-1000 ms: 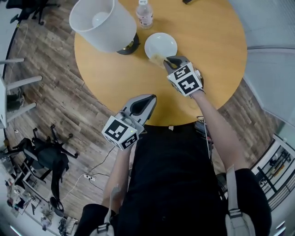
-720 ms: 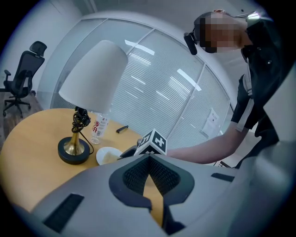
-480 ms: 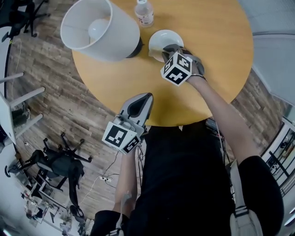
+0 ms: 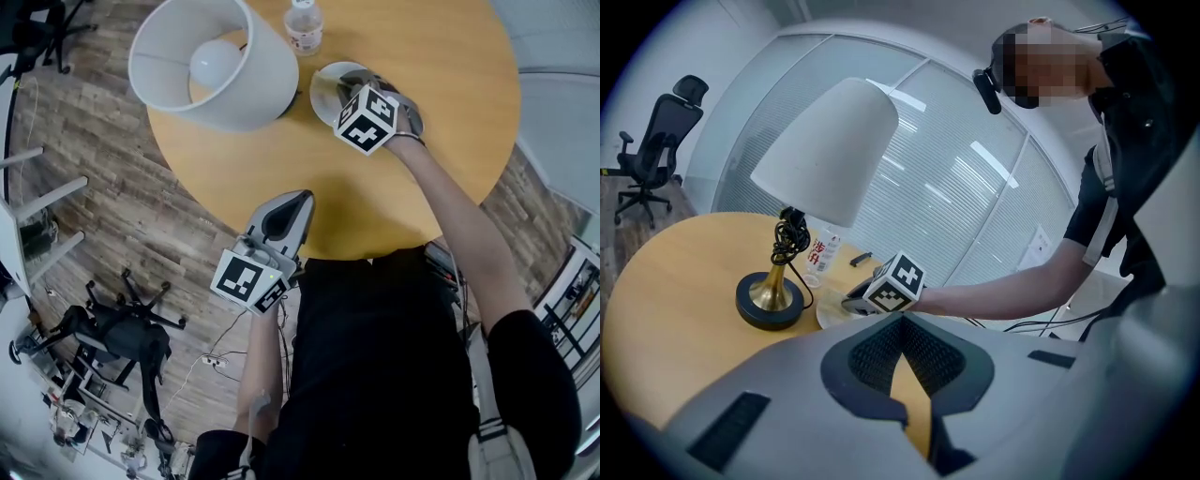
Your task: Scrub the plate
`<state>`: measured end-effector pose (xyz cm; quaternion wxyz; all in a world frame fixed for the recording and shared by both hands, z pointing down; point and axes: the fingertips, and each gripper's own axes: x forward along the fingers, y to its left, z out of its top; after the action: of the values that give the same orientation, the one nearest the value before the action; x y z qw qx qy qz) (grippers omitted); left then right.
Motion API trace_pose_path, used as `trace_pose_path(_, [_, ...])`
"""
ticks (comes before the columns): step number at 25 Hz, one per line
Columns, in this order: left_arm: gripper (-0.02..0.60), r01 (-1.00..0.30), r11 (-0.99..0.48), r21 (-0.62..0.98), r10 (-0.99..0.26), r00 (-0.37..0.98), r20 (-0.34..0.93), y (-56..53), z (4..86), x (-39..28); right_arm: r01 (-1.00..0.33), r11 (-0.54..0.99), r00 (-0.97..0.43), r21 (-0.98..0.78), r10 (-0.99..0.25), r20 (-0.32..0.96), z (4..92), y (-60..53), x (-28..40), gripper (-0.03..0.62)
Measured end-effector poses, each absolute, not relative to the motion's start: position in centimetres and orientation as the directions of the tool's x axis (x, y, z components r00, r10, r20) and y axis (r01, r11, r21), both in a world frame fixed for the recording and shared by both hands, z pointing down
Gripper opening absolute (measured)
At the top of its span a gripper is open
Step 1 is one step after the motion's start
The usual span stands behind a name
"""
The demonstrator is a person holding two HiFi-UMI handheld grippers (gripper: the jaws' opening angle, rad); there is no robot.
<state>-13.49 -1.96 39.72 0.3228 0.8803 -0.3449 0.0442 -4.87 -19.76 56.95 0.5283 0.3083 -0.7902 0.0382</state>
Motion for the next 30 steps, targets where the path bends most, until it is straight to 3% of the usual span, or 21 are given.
trace_pose_path(19, [0.011,-0.65,-0.527,0.547,-0.588,0.744,0.318,-0.8,40.7,-14.5,-0.595,0.684,-0.104,0.422,-0.586,0.803,56.3,-22.4,-1.4,0.029])
trace_pose_path(30, [0.011,-0.639,-0.55,0.538,-0.574,0.757,0.312,-0.8,40.3,-13.1,-0.406,0.722,-0.139,0.56,-0.655,0.743,55.3,-18.4,-3.2,0.029])
